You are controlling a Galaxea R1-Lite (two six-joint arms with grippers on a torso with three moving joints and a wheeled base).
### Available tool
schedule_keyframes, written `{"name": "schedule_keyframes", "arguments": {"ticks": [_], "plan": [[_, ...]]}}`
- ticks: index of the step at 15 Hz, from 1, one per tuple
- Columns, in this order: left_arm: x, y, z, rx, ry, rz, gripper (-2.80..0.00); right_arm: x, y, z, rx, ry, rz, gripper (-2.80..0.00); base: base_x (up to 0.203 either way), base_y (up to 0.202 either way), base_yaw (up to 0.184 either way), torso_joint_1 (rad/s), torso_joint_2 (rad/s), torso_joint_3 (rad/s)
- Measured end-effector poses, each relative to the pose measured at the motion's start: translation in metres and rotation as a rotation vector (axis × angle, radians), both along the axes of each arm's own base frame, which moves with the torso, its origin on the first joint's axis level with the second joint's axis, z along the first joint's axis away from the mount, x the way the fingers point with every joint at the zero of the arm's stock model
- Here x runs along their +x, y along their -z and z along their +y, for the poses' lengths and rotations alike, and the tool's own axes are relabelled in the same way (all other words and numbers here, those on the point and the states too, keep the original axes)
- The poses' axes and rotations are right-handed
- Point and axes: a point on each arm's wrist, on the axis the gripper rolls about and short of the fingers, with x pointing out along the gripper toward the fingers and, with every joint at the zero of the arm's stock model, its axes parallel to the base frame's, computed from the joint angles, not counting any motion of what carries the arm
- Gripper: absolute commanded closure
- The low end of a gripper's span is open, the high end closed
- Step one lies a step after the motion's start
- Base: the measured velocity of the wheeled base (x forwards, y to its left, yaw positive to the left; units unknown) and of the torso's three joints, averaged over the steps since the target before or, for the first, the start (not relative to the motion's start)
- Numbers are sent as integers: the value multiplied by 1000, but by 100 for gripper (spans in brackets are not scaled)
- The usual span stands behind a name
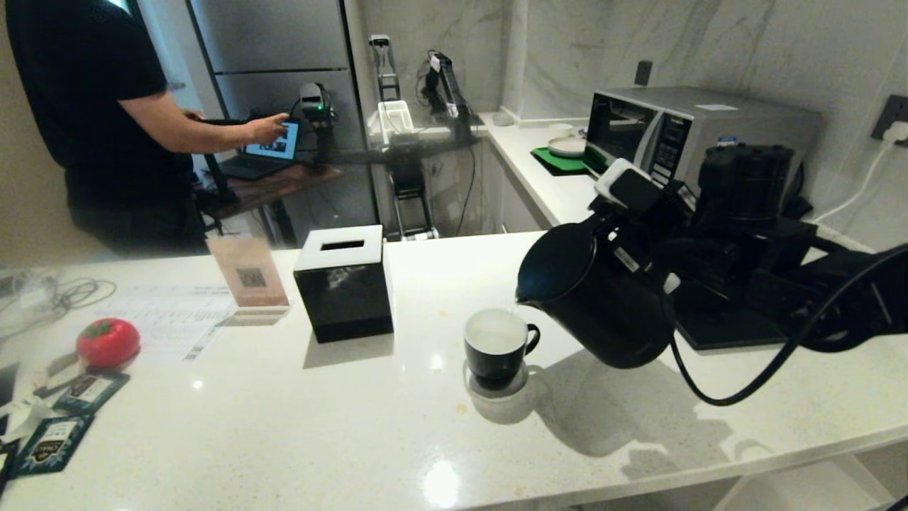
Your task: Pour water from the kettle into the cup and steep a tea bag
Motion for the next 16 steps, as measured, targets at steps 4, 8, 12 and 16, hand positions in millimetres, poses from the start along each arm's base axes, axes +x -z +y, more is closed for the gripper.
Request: {"name": "schedule_keyframes", "arguments": {"ticks": [4, 8, 12, 16], "plan": [[0, 0, 0, 0, 0, 0, 0, 1, 0, 5, -9, -11, -7, 0, 0, 0, 0, 0, 0, 0], [0, 0, 0, 0, 0, 0, 0, 4, -3, 8, -35, 3, -28, 0, 0, 0, 0, 0, 0, 0], [0, 0, 0, 0, 0, 0, 0, 7, -4, 10, -42, 8, -36, 0, 0, 0, 0, 0, 0, 0], [0, 0, 0, 0, 0, 0, 0, 8, -3, 11, -59, 5, -39, 0, 0, 0, 0, 0, 0, 0]]}}
